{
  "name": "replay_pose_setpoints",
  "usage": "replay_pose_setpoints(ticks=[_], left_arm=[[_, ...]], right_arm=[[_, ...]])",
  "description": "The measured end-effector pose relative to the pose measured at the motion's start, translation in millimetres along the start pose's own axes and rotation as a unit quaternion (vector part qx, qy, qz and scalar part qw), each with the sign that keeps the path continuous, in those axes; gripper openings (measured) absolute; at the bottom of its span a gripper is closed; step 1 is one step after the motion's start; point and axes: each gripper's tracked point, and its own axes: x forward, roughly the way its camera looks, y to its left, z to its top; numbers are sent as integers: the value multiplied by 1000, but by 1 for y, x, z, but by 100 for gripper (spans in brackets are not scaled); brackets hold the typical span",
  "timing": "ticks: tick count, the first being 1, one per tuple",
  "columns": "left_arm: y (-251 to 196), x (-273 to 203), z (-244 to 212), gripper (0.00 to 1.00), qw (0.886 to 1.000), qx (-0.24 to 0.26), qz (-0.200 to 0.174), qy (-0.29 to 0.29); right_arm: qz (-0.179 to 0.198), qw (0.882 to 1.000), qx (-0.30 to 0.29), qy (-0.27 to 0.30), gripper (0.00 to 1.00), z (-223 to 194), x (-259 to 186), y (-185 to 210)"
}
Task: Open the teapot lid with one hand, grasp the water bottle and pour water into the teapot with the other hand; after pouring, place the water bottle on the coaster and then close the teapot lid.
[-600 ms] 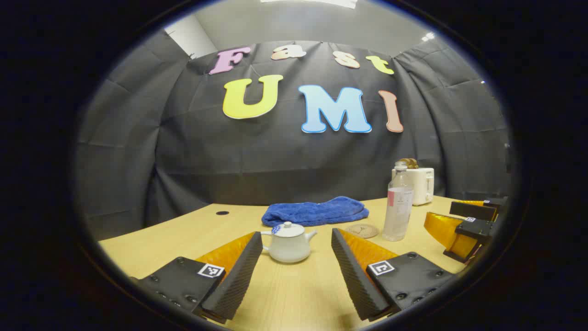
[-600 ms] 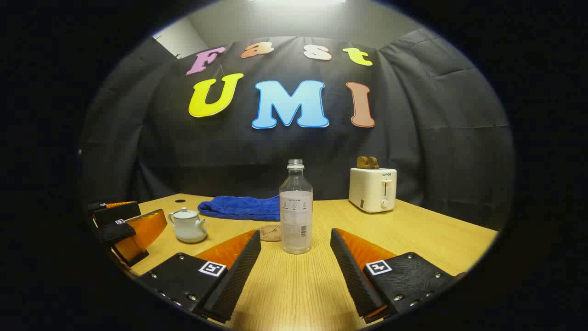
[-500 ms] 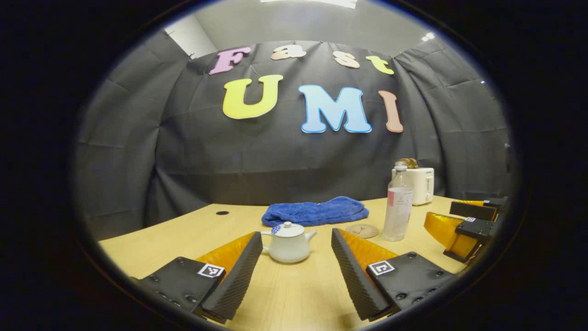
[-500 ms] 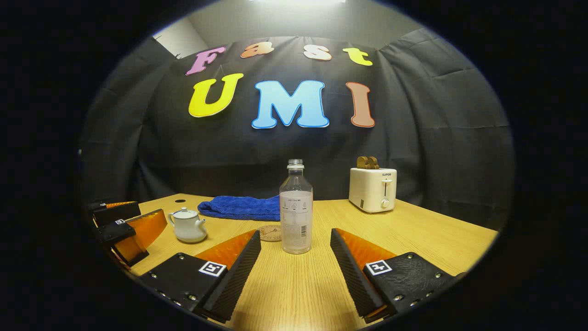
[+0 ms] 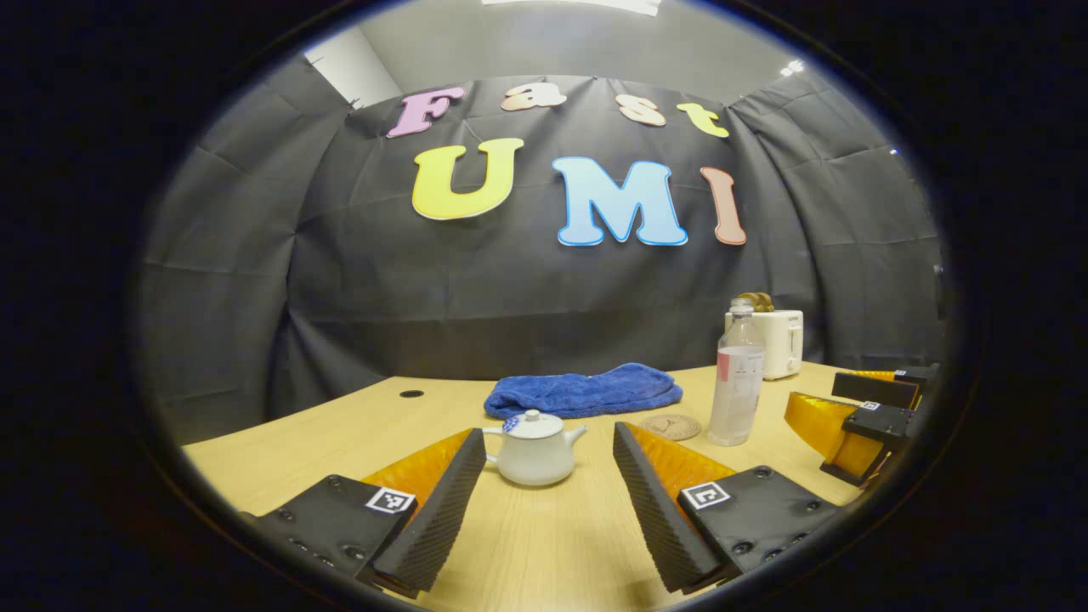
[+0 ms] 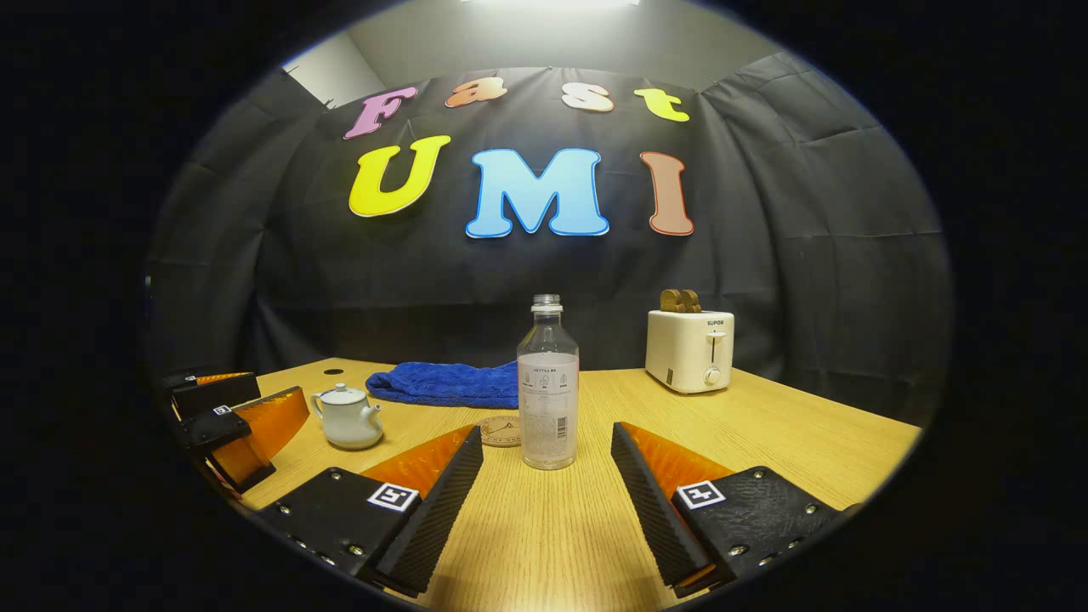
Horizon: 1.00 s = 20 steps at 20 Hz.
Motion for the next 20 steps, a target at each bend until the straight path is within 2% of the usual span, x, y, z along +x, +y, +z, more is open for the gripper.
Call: replay_pose_setpoints(ticks=[6,8,12,15,20], left_arm=[[0,0,1,100,1000,-1,-3,0],[-3,0,0,100,1000,0,-14,-1],[-2,5,-3,100,1000,-3,-19,16],[5,18,3,100,999,-16,-19,21],[14,52,25,100,1000,-3,-24,20]], right_arm=[[0,1000,0,0,95,0,0,0],[0,1000,0,0,95,0,0,0],[0,1000,0,0,95,0,0,0],[0,1000,0,0,95,1,0,0],[0,1000,1,-1,94,0,0,0]])
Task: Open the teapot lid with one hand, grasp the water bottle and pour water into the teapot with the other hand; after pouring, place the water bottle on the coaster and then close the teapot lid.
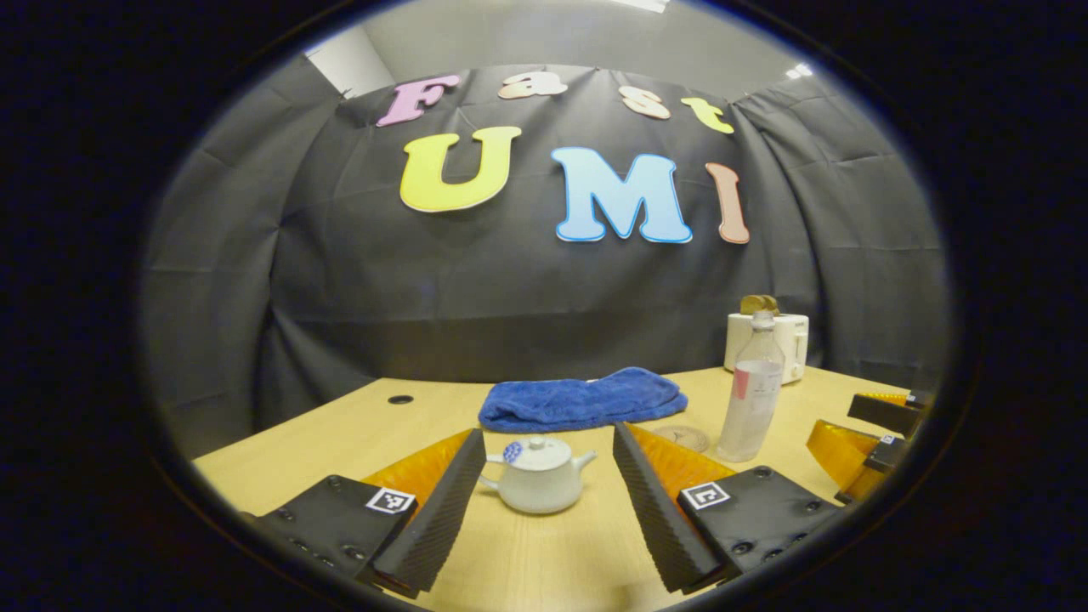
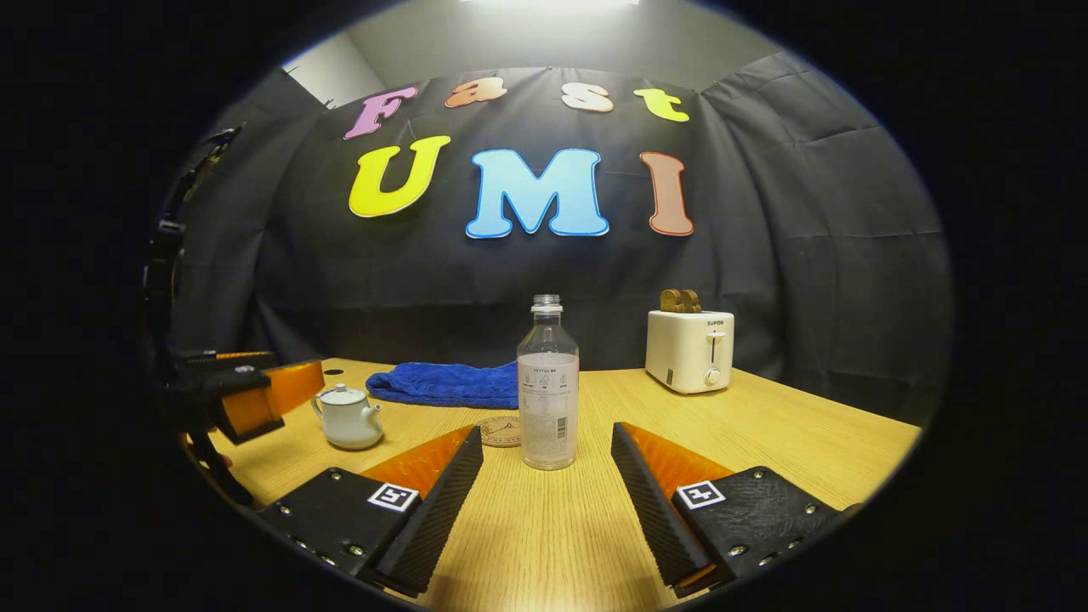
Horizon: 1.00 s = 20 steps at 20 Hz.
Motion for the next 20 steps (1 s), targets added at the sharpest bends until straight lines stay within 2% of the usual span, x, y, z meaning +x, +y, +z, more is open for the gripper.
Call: replay_pose_setpoints(ticks=[5,16,18,20], left_arm=[[8,30,4,100,1000,-8,-3,10],[11,75,-28,100,997,-4,-14,73],[15,79,-34,96,996,4,-11,83],[14,83,-37,84,996,10,-12,91]], right_arm=[[0,1000,0,0,95,0,0,0],[0,1000,0,0,94,0,0,0],[0,1000,0,0,94,0,0,0],[0,1000,0,0,95,0,0,0]])
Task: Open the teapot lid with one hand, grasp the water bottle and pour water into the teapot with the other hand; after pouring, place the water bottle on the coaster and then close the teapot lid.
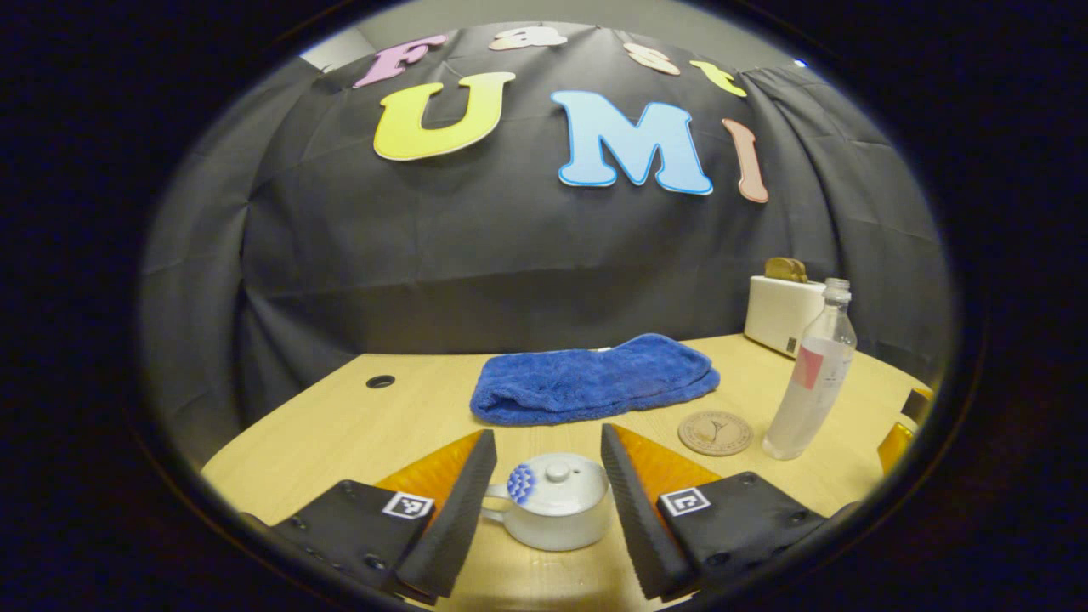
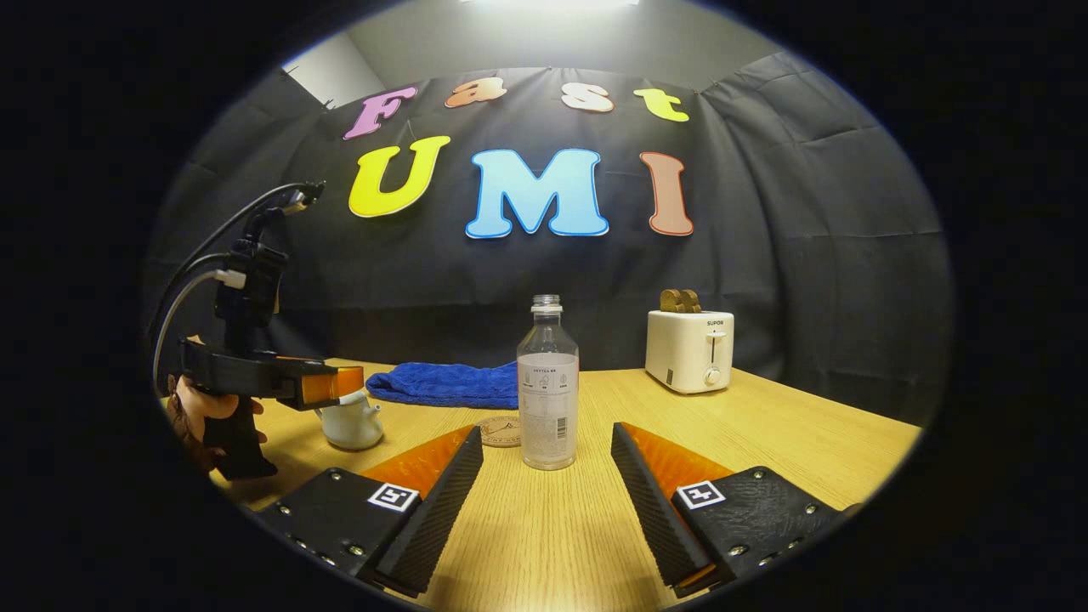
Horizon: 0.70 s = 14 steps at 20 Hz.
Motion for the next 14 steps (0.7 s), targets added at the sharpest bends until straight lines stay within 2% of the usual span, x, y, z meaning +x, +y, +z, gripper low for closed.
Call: replay_pose_setpoints(ticks=[1,4,9,10,13,14], left_arm=[[-1,2,0,77,1000,3,0,5],[-3,7,-5,77,1000,10,-4,16],[-3,13,-8,67,1000,14,-1,26],[-3,10,-5,68,1000,15,2,24],[-1,10,-4,40,999,24,17,21],[-2,12,-6,37,999,28,18,22]], right_arm=[[0,1000,0,0,95,0,0,0],[0,1000,0,0,95,0,0,0],[0,1000,0,0,94,0,0,0],[0,1000,0,0,94,0,0,0],[0,1000,0,0,94,0,0,0],[0,1000,0,0,94,0,0,0]])
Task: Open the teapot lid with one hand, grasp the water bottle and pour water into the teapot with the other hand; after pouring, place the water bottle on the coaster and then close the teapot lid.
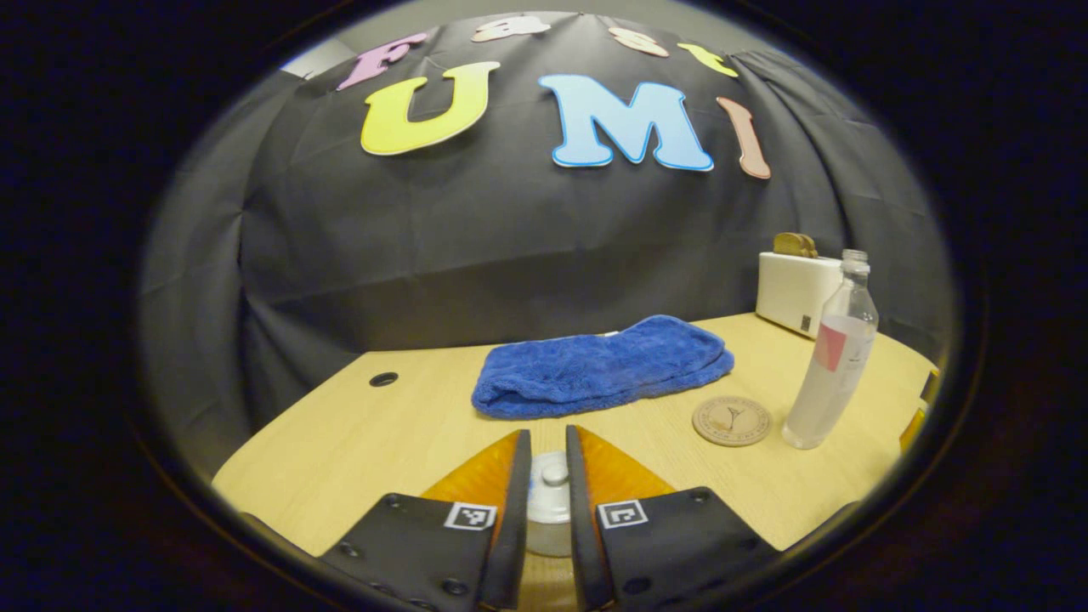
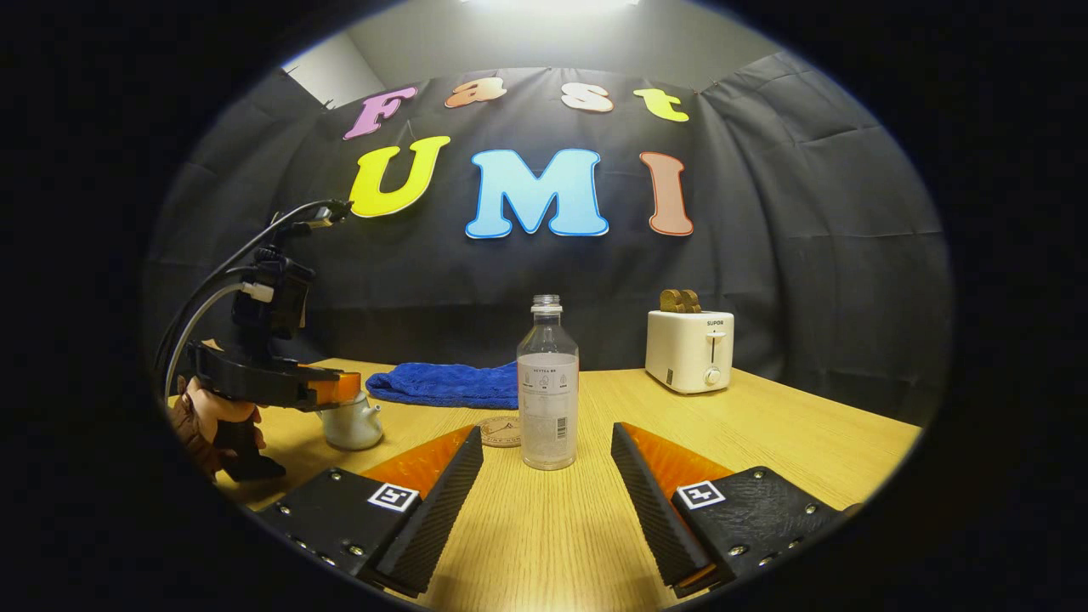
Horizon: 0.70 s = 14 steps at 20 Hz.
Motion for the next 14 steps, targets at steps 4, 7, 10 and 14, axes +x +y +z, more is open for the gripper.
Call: replay_pose_setpoints(ticks=[4,7,10,14], left_arm=[[1,2,-1,14,1000,8,14,1],[0,1,3,14,1000,15,16,4],[1,1,2,14,1000,-2,7,3],[1,0,5,14,1000,-16,-3,2]], right_arm=[[0,1000,0,0,94,0,0,0],[0,1000,0,0,94,0,0,0],[0,1000,0,0,95,0,0,0],[-5,1000,0,1,95,0,0,-1]])
